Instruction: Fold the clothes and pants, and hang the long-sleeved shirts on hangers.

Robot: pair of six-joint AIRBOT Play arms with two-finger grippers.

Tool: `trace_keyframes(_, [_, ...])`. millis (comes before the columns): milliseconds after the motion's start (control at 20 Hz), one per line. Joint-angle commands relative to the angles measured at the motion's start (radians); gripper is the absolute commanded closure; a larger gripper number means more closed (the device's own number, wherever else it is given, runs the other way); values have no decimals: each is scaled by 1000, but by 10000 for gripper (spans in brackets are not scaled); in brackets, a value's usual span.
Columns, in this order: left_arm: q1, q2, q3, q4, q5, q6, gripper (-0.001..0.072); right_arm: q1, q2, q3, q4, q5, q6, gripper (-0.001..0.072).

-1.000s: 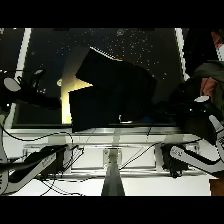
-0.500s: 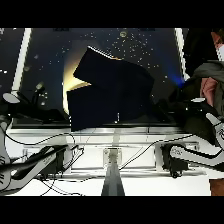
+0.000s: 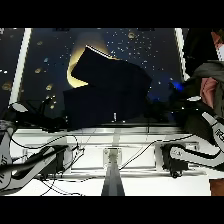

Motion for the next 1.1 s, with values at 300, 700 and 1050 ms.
trace_keyframes(300, [-2,-7,-33,-22,210,14,289,168,102,8,54,-48,-15,687])
trace_keyframes(700, [-2,2,186,-80,160,80,694,168,303,135,53,0,-10,688])
trace_keyframes(1050, [-1,85,739,-293,189,92,694,168,531,448,217,127,39,687])
